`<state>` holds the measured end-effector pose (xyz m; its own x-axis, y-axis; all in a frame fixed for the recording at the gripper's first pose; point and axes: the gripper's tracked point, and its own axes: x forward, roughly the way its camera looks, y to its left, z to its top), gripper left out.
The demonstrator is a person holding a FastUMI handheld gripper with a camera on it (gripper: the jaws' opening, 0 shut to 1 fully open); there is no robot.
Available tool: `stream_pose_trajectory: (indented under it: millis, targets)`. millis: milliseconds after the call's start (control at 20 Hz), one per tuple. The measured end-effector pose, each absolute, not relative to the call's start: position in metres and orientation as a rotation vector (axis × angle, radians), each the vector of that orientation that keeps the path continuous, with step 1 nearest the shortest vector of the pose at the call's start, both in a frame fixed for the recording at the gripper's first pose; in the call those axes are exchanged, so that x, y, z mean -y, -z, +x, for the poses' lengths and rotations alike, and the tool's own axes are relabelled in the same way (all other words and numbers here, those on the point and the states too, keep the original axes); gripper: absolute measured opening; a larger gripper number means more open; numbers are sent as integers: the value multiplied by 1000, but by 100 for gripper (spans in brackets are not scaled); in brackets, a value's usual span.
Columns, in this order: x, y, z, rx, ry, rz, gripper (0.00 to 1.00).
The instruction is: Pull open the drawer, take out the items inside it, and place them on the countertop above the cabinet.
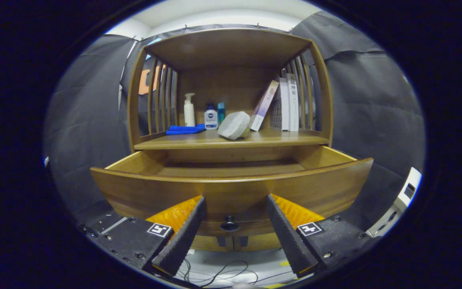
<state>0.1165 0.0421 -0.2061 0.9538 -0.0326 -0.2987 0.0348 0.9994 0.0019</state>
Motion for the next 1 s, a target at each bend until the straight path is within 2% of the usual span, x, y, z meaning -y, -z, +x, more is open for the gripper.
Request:
stream_pose_trajectory:
  millis: [650, 1000]
  targets:
    - [-42, 214, 240, -316, 48, 26, 99]
    - [-34, 213, 240, -328, 68, 20, 99]
